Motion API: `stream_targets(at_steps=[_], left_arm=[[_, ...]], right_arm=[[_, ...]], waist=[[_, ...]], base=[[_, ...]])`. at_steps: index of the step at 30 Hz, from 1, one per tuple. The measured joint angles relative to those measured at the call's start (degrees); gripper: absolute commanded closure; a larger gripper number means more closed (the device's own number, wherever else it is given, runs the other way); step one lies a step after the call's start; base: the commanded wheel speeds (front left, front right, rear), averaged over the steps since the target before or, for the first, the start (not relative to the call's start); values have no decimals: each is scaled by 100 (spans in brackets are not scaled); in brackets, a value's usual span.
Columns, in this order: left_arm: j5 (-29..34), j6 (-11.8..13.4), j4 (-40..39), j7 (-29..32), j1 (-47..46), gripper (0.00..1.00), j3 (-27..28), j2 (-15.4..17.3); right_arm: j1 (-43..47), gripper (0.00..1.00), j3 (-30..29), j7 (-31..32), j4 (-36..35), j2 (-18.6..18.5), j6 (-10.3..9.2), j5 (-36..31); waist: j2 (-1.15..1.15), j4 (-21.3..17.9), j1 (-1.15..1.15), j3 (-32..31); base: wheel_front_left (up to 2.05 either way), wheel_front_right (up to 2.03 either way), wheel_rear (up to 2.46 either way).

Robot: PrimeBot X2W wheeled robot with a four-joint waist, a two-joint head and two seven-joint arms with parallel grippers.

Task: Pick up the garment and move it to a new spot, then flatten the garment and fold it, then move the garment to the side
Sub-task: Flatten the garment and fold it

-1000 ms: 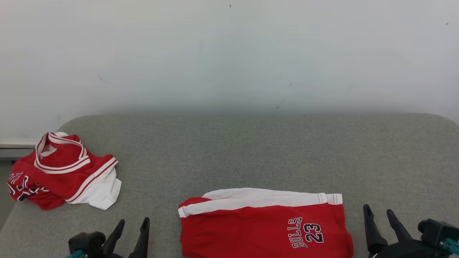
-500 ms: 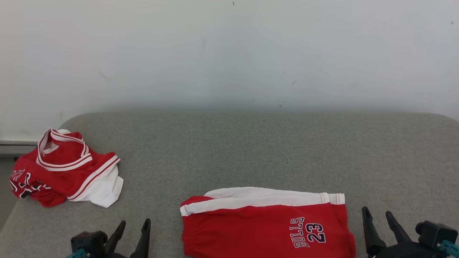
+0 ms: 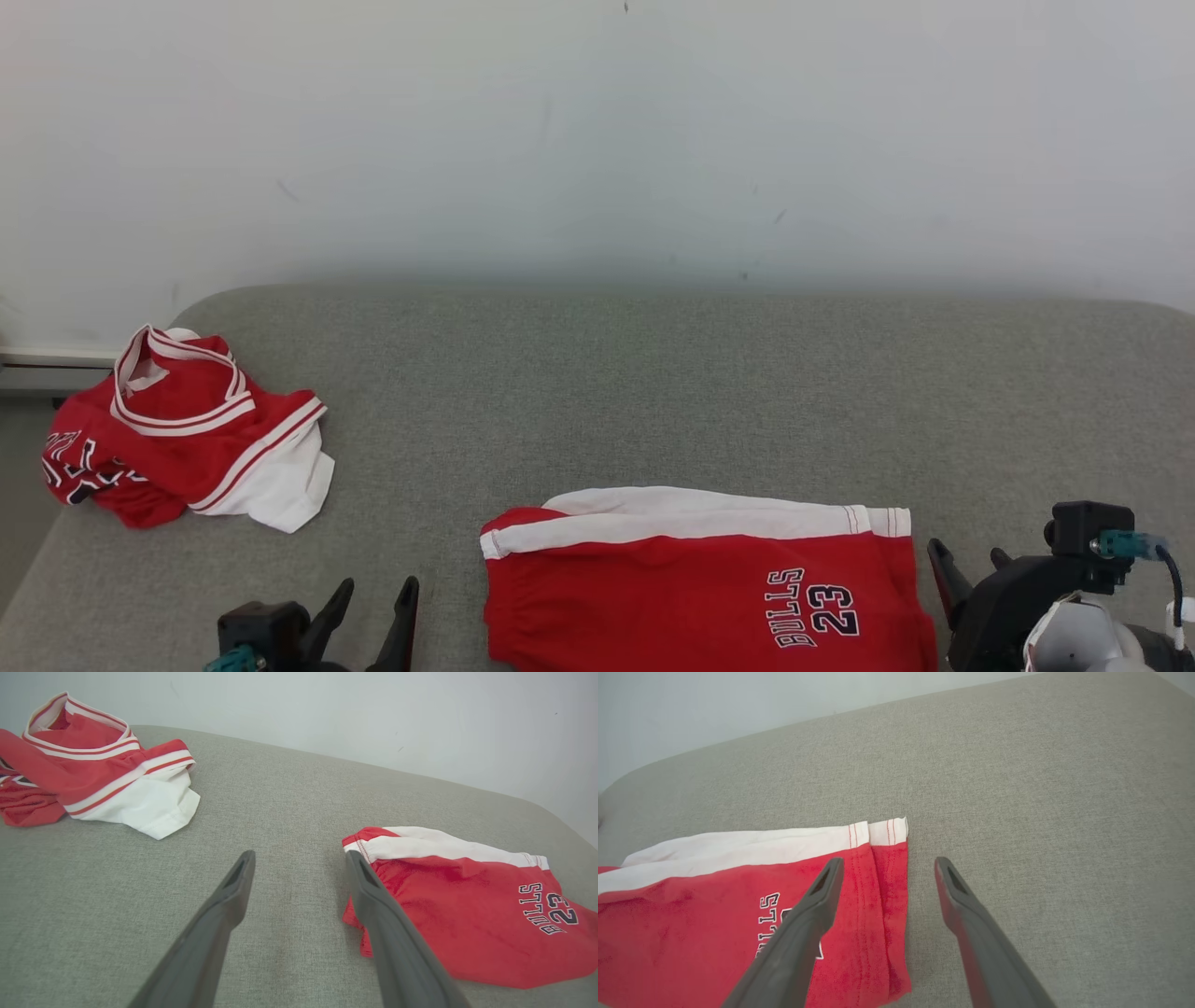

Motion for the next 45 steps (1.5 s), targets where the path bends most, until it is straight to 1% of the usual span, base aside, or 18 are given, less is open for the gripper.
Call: stream_targets(at_steps=[1, 6, 15, 18, 27, 29, 30, 31, 34, 36, 38, 40, 41, 42, 43, 45], left_arm=[[30, 0, -20, 41, -2, 0, -31, -12], [69, 0, -77, 102, -14, 0, -126, -62], [104, 0, -101, 232, -69, 0, -156, -59], [108, 0, -113, 235, -170, 0, -163, -67], [118, 0, -107, 285, -259, 0, -176, -75], [127, 0, -107, 283, -259, 0, -181, -71], [142, 0, -108, 283, -259, 0, -189, -71], [167, 0, -108, 283, -259, 0, -193, -71], [180, -1, -113, 280, -263, 0, -226, -73], [247, -1, -115, 275, -265, 0, -237, -73], [280, -1, -120, 235, -272, 0, -238, -75], [282, -1, -124, 225, -281, 0, -242, -76], [282, -1, -125, 224, -284, 0, -244, -77], [282, -1, -125, 222, -288, 0, -245, -77], [282, -1, -125, 198, -294, 0, -247, -77], [283, -1, -125, 174, -309, 0, -248, -78]], right_arm=[[-99, 0, -38, 123, 65, -41, -47, 3], [-386, 0, -118, 648, 517, -211, -119, 22], [-914, 0, -41, 1314, 1151, -207, -131, 116], [-983, 0, -42, 1459, 1377, -190, -176, 132], [-1162, 0, -82, 1626, 1894, -112, -229, 160], [-1259, 8, -86, 1641, 1963, -78, -229, 181], [-1285, 8, -90, 1652, 2007, -70, -229, 181], [-1294, 10, -97, 1652, 2058, -68, -229, 182], [-1315, 13, -122, 1651, 2142, -68, -230, 189], [-1377, 11, -132, 1651, 2231, -67, -231, 189], [-1389, 13, -151, 1644, 2271, -67, -231, 190], [-1396, 23, -182, 1618, 2316, -69, -231, 212], [-1407, 26, -202, 1602, 2354, -76, -231, 237], [-1427, 44, -223, 1601, 2398, -78, -232, 242], [-1462, 52, -247, 1600, 2441, -81, -235, 243], [-1504, 55, -290, 1596, 2491, -82, -258, 280]], waist=[[0, 17, 0, 8], [0, 127, 0, 75], [0, 342, 0, 229], [0, 408, 0, 276], [0, 566, 0, 383], [0, 577, 0, 390], [0, 581, 0, 393], [0, 586, 0, 395], [0, 601, 0, 403], [0, 609, 0, 408], [0, 617, 0, 412], [0, 625, 0, 416], [0, 629, 0, 418], [0, 633, 0, 420], [0, 636, 0, 422], [0, 642, 0, 425]], base=[[0, 0, 0], [0, 0, 0], [0, 0, 0], [0, 0, 0], [0, 0, 0], [0, 0, 0], [0, 0, 0], [0, 0, 0], [0, 0, 0], [0, 0, 0], [0, 0, 0], [0, 0, 0], [0, 0, 0], [0, 0, 0], [0, 0, 0], [0, 0, 0]])
